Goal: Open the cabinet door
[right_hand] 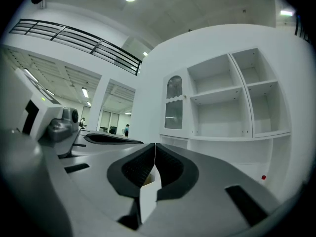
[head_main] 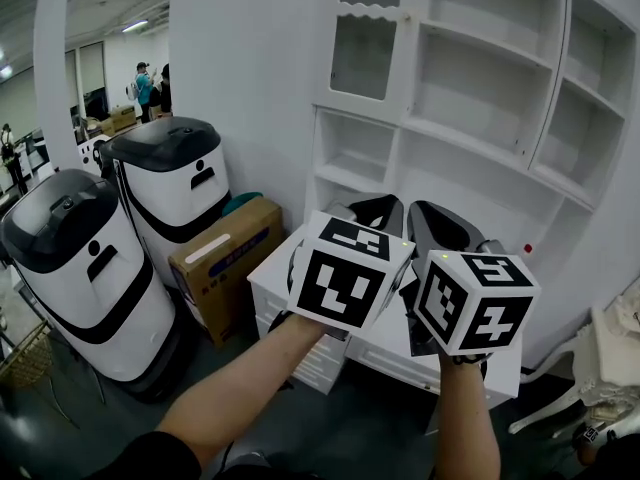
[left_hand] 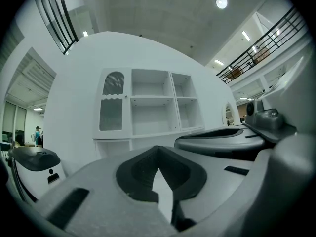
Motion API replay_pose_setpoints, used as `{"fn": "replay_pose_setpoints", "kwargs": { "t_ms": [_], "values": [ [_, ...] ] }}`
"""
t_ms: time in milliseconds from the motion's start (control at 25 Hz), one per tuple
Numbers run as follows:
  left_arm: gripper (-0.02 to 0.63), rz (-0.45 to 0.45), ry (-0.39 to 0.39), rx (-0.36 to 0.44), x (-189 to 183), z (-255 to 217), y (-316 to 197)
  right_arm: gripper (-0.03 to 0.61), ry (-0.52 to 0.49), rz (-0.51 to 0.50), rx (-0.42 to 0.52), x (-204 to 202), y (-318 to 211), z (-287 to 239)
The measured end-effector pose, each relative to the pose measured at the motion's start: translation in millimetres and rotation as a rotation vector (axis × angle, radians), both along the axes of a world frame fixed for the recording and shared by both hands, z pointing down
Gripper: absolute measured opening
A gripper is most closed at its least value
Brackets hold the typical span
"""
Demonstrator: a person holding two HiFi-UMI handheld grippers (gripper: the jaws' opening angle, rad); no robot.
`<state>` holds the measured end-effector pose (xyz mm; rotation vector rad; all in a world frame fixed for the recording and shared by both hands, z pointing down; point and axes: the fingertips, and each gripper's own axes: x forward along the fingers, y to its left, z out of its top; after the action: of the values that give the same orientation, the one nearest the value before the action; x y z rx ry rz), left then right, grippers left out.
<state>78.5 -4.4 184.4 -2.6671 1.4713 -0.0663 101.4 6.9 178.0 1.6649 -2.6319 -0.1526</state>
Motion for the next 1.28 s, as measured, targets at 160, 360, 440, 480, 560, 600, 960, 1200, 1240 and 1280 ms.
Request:
{"fn": "replay_pose_setpoints", "kwargs": {
  "t_ms": [160,360,440,480,560,600,960,1200,1240,1280],
  "values": [
    [0.006,-0.014,0.001,0.009,-2.4,-3.4,-5.4,0.021,0.0,-0.015,0.003,-1.7,-5.7,-0.6],
    [0.005,-0.016,0.006,0.01,-7.2,-1.1,-22.3,0.021,0.0,-0.016,0.003,-5.1,-23.2,2.2],
    [0.006,-0.013,0.008,0.01,-9.6,-0.3,-33.6,0.021,0.0,-0.012,0.002,-6.8,-34.5,2.7],
    [0.005,-0.011,0.009,0.01,-11.3,-0.4,-40.4,0.021,0.0,-0.009,0.004,-7.8,-41.2,2.5],
    [0.005,-0.007,0.011,0.013,-14.2,-1.5,-55.3,0.021,-0.001,-0.001,0.006,-9.2,-55.8,1.7],
    [0.005,-0.003,0.011,0.015,-15.0,-2.3,-62.9,0.021,-0.001,0.003,0.008,-9.7,-63.5,1.0],
    [0.005,0.043,0.011,0.005,-25.5,-2.0,-136.1,0.021,0.009,0.042,0.003,-23.2,-135.4,-0.6],
    [0.005,0.078,0.012,0.0,-36.0,-2.7,-174.7,0.021,0.011,0.078,0.0,-34.3,-174.3,-3.5],
    [0.005,0.084,0.013,0.0,-38.1,-3.2,-180.3,0.021,0.012,0.083,0.0,-36.7,-179.8,-3.7],
    [0.005,0.091,0.014,0.001,-40.0,-3.7,-185.7,0.021,0.014,0.09,0.001,-39.0,-185.1,-4.1]
  ]
}}
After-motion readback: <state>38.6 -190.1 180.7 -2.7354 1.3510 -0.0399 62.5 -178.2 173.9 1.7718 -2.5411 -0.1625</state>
